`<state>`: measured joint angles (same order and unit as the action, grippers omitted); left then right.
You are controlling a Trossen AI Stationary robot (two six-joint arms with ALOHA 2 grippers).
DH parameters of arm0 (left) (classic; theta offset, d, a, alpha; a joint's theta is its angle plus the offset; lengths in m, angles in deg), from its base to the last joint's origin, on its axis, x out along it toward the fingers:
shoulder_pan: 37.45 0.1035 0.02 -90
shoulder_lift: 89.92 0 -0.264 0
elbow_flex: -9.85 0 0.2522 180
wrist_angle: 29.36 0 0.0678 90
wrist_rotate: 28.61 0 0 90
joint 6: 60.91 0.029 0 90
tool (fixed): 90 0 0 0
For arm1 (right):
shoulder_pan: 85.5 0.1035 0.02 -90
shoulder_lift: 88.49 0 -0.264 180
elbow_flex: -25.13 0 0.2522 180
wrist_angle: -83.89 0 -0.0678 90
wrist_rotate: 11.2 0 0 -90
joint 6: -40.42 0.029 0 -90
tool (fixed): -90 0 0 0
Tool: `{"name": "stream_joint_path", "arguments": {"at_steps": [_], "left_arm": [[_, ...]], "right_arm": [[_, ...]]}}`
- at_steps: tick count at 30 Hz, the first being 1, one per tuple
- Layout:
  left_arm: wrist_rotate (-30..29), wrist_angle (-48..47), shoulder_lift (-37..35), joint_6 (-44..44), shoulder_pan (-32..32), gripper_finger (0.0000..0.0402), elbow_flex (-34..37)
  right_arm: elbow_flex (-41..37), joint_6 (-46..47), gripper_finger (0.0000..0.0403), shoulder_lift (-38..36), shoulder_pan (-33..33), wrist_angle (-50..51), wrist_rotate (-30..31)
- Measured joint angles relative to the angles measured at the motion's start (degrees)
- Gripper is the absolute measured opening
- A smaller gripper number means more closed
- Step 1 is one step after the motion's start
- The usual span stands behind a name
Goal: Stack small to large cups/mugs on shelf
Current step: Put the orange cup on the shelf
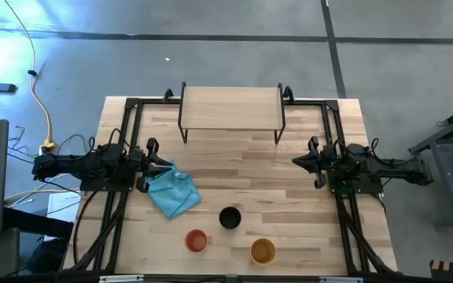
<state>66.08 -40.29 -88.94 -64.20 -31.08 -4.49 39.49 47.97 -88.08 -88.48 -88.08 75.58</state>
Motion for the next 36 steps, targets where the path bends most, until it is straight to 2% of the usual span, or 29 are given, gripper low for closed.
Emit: {"name": "stream_joint_path", "arguments": {"at_steps": [2, 6, 10, 13, 22, 26, 31, 36], "left_arm": [[0.0, 0.0, 0.0, 0.1, 0.0, 0.0056, 0.0], [-1.3, 1.4, 0.0, 8.9, 0.0, 0.0056, 0.0], [-2.4, 3.4, 0.0, 8.3, 0.0, 0.0056, 0.0], [-2.4, 3.4, 0.0, 6.3, 0.0, 0.0056, 0.0], [-2.6, 4.8, 0.0, -19.8, 0.0, 0.0056, 0.0], [0.2, 7.0, 0.0, -32.3, 0.0, 0.0056, 0.0], [-1.5, 10.0, 0.0, -36.6, 0.0, 0.0056, 0.0], [-1.7, 8.6, 0.0, -39.6, 0.0, 0.0056, 0.0]], "right_arm": [[0.0, 0.2, 0.0003, 0.0, 0.0, 0.0, 0.0], [0.0, 1.4, 0.0003, 0.0, 0.0, 0.0, 0.0], [0.0, 2.5, 0.0003, 0.0, 0.0, -0.2, 0.0], [0.0, 7.1, 0.0003, 0.0, 0.0, -1.5, 0.0], [0.0, 30.2, 0.0003, 0.0, 0.0, -2.3, 0.0], [0.0, 39.3, 0.0003, 0.0, 0.0, -3.4, 0.0], [0.0, 42.6, 0.0003, 0.0, 0.0, -3.3, 3.1], [0.0, 42.3, 0.0003, 0.0, 0.0, -3.2, 3.9]]}}
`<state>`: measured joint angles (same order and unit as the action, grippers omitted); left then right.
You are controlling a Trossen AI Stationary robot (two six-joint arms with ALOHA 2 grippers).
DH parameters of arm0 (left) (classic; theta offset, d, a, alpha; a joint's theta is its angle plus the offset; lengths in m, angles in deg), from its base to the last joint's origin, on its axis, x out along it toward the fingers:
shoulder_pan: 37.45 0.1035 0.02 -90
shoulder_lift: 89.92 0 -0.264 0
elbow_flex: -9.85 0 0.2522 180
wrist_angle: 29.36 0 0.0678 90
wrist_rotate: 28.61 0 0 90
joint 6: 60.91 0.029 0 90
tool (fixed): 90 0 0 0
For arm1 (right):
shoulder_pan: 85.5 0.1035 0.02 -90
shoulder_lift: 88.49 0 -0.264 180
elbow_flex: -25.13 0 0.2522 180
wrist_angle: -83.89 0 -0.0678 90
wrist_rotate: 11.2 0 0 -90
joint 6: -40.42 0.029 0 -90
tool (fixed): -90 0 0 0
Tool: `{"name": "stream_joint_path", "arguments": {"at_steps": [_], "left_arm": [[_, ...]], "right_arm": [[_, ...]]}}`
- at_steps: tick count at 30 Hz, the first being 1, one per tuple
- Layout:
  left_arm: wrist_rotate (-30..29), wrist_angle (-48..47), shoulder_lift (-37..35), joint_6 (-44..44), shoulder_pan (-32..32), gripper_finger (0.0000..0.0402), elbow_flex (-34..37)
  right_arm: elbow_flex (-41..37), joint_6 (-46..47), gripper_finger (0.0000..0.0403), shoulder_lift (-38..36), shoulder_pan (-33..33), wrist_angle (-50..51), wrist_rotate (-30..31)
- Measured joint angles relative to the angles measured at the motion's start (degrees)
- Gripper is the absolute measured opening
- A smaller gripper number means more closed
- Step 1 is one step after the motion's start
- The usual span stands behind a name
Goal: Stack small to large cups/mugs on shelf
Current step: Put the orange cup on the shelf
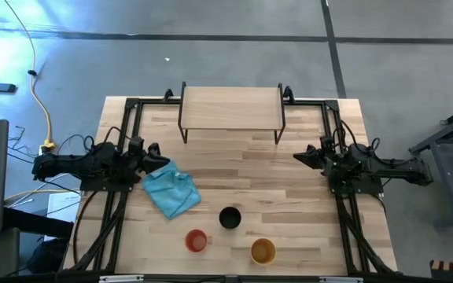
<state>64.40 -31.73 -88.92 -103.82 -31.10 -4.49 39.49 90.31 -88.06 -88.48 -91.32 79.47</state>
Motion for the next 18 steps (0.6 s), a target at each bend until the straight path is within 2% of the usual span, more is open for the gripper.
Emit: {"name": "stream_joint_path", "arguments": {"at_steps": [8, 12, 18], "left_arm": [[-0.2, -0.9, 0.0, -1.5, 0.0, 0.0056, 0.0], [-2.8, -0.3, 0.0, -1.1, 0.0, 0.0056, 0.0], [-2.9, -1.3, 0.0, -0.7, 0.0, 0.0056, 0.0]], "right_arm": [[0.0, -6.0, 0.0003, 0.0, 0.0, 2.7, 0.0], [0.0, -6.4, 0.0003, 0.0, 0.0, 4.6, 0.0], [0.0, -6.4, 0.0003, 0.0, 0.0, 5.0, 0.0]]}}
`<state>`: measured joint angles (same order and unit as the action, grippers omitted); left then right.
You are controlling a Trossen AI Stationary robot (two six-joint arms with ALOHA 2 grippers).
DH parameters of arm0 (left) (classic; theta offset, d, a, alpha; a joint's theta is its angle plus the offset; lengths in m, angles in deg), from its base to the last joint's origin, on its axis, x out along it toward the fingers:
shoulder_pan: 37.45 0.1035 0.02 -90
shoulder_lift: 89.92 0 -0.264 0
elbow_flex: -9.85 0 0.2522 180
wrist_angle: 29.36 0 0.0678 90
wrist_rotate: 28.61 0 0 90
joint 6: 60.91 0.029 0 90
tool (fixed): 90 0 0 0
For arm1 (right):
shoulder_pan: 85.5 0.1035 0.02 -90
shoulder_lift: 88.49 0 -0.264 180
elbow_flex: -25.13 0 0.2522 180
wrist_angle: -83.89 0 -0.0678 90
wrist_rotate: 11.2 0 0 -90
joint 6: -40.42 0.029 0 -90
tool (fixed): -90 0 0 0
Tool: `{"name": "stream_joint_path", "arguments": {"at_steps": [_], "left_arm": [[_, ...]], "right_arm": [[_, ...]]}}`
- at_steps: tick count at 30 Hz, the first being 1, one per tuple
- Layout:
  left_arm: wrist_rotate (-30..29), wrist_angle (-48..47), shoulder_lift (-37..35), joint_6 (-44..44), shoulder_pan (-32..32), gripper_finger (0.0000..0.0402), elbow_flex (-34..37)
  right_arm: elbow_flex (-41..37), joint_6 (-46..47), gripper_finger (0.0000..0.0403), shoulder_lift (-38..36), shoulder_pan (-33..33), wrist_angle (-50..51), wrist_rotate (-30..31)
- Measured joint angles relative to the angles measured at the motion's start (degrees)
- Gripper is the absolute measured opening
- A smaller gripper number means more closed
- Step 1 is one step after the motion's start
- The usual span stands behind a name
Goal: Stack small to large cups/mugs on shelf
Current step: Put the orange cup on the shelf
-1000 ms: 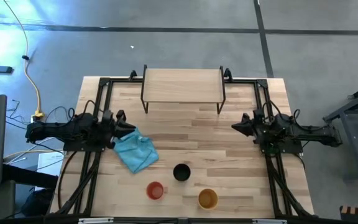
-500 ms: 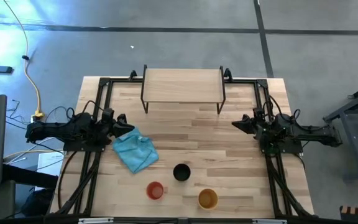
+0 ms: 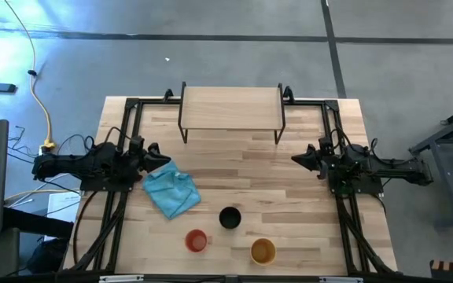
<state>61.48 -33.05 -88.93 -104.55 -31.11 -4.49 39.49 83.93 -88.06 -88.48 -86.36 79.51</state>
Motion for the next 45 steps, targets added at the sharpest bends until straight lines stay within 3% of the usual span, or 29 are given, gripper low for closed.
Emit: {"name": "stream_joint_path", "arguments": {"at_steps": [4, 15, 20, 27, 35, 45], "left_arm": [[-4.2, -2.1, 0.0, 2.4, 0.1, 0.0056, 0.0], [-1.2, -8.2, 0.0, -1.8, 0.0, 0.0056, 0.0], [-0.5, -9.1, 0.7, -2.8, 0.0, 0.0056, 0.0], [-0.5, -9.3, 0.8, -3.2, 0.0, 0.0056, 0.0], [-0.7, -9.3, 0.8, -3.4, 0.0, 0.0056, 0.0], [1.7, -9.4, 0.8, -6.7, 0.0, 0.0056, 0.0]], "right_arm": [[0.0, 0.0, 0.0003, 0.0, 0.0, 0.0, 0.0], [0.0, 2.8, 0.0003, 0.0, 0.0, 3.0, 1.8], [0.0, 3.0, 0.0003, 0.0, 0.0, -3.1, 2.3], [1.7, 2.6, 0.0048, 1.4, 0.0, -4.7, 2.3], [9.2, -3.4, 0.0107, 12.4, 0.0, -5.3, 2.2], [26.3, -18.1, 0.0112, 35.6, 1.2, -5.3, 0.3]]}}
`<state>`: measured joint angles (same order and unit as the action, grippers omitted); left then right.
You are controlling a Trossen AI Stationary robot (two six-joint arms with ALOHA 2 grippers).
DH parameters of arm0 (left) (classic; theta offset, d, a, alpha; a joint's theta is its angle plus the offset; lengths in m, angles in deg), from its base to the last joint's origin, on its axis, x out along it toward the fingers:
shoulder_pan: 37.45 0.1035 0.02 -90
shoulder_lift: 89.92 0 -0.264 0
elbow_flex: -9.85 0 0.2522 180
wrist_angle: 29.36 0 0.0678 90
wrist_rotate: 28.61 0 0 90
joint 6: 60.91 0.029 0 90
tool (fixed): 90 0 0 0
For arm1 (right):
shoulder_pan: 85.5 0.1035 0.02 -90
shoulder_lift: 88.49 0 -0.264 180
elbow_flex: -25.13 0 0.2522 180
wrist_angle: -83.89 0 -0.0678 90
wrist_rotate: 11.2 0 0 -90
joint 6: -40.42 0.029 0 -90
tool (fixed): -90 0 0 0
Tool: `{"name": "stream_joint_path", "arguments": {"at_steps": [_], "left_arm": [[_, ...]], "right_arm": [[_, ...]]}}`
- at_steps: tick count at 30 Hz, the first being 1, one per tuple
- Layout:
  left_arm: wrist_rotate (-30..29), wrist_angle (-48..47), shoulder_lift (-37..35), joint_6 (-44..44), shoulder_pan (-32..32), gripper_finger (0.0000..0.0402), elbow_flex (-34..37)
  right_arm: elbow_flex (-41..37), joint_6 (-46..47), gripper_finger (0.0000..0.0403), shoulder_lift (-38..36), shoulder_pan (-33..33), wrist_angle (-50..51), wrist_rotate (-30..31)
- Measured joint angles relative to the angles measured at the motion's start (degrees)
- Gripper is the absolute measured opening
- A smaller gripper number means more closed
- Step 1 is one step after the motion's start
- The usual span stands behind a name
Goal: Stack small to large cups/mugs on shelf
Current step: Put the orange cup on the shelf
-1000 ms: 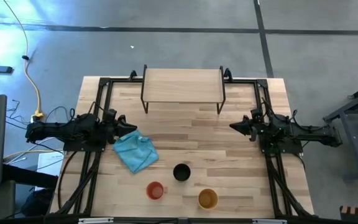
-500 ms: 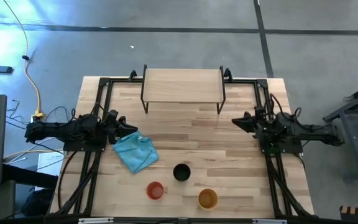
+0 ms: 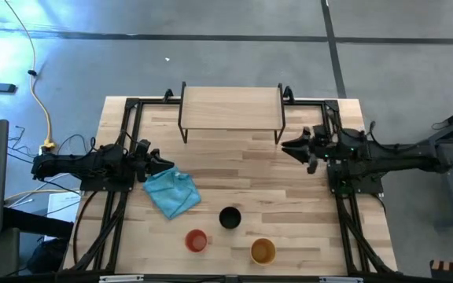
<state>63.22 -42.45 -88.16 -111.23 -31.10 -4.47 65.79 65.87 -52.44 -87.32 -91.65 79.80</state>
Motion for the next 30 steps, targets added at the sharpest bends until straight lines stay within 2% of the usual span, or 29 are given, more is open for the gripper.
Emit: {"name": "stream_joint_path", "arguments": {"at_steps": [5, 10, 14, 21, 30], "left_arm": [[0.1, 0.0, 0.0, 0.3, 0.0, 0.0056, 0.0], [0.0, 0.0, 0.0, 1.7, 0.0, 0.0056, 0.0], [-1.2, 0.0, 0.0, 4.0, 0.0, 0.0056, 0.0], [-1.2, -0.1, 0.4, 6.8, 0.0, 0.0056, 0.0], [-1.0, -0.1, 5.8, 10.3, 0.0, 0.0056, 0.0]], "right_arm": [[11.2, -9.5, 0.0112, 12.2, 2.7, 5.5, -0.5], [23.5, -14.0, 0.0112, 24.9, 5.2, 13.7, -0.5], [33.8, -14.0, 0.0112, 34.4, 6.4, 18.9, -2.2], [51.2, -13.1, 0.0112, 48.5, 7.3, 29.3, -9.9], [68.5, -7.3, 0.0112, 63.7, 9.5, 38.7, -16.6]]}}
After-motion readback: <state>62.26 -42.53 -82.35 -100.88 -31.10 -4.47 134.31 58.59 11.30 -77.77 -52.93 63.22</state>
